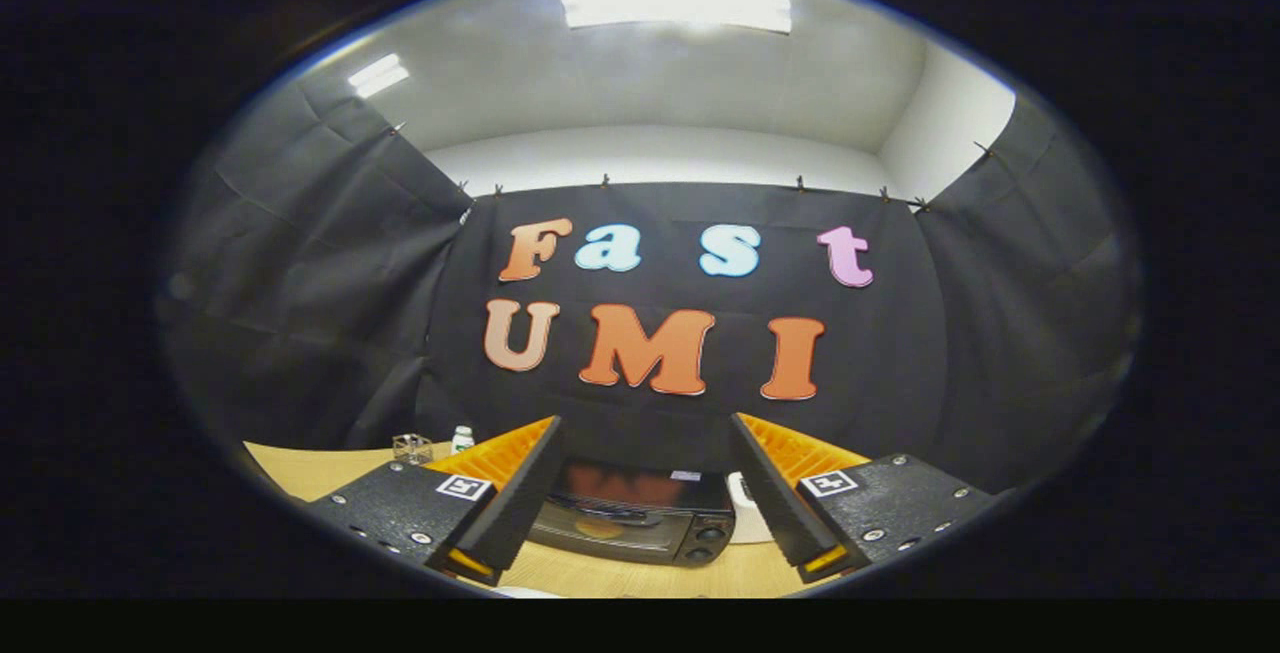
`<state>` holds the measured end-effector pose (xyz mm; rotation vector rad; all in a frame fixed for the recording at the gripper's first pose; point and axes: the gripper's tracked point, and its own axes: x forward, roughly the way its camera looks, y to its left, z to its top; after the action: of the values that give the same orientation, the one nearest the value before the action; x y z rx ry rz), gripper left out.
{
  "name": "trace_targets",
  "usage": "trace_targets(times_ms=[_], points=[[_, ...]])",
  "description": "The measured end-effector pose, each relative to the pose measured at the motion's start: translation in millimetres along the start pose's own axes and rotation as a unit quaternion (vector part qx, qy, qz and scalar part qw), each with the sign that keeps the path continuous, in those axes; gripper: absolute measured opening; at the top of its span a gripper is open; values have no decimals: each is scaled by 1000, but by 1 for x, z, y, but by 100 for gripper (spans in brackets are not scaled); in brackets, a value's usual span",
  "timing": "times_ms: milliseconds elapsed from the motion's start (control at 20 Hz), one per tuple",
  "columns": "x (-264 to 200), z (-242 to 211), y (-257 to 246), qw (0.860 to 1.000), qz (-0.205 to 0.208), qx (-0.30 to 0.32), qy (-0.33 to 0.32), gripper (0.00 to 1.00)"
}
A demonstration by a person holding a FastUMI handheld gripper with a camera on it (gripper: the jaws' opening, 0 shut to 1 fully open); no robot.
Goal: Open the toaster oven, put the food inside, and close the toaster oven door.
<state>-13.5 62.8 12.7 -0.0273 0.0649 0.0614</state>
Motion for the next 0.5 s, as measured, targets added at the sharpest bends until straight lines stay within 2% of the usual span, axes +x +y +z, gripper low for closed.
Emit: trace_targets(times_ms=[500], points=[[0, 2, -7, 1000, 4, 27, 4, 97]])
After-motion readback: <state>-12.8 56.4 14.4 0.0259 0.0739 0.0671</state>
